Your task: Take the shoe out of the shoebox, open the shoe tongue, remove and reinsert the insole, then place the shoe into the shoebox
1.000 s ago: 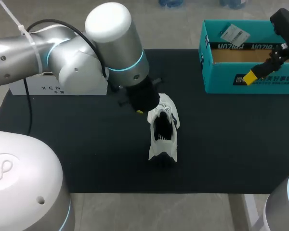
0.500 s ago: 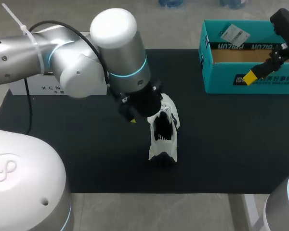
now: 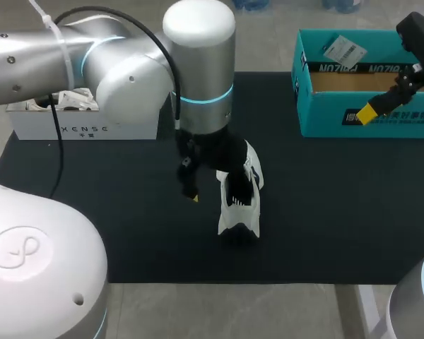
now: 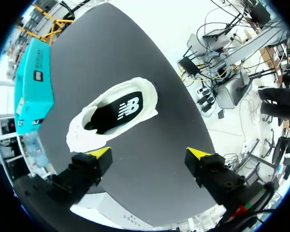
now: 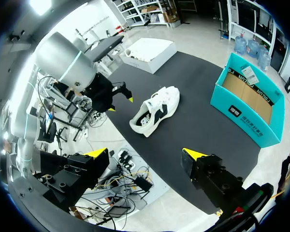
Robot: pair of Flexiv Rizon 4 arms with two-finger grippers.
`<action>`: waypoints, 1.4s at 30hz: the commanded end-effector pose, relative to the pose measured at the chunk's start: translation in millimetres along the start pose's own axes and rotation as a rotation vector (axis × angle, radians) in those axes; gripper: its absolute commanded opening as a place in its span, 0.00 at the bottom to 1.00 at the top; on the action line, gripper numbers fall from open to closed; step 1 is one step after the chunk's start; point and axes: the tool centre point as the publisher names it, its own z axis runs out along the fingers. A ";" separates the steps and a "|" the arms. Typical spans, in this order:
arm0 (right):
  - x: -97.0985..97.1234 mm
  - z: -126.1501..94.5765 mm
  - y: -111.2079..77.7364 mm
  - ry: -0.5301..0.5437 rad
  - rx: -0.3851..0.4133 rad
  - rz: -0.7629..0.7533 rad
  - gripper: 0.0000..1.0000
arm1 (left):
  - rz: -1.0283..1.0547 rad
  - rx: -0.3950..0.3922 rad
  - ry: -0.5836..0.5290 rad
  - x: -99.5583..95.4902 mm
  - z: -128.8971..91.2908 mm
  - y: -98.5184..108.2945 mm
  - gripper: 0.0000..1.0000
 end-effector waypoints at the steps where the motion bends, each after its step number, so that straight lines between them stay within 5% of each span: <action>1: -1.0 0.7 1.5 0.001 0.003 0.001 1.00 | -0.246 0.131 0.094 0.1 -1.2 7.3 1.00; 19: -1.0 0.7 1.5 0.001 0.003 0.001 1.00 | -0.381 0.082 0.097 5.9 2.0 -8.6 1.00; 32: -1.0 0.7 1.5 0.001 0.003 0.001 1.00 | -0.369 0.059 0.052 24.2 25.1 -63.4 1.00; 42: -1.0 0.7 1.5 0.001 0.003 0.001 1.00 | -0.408 0.067 0.018 16.4 50.5 -86.6 1.00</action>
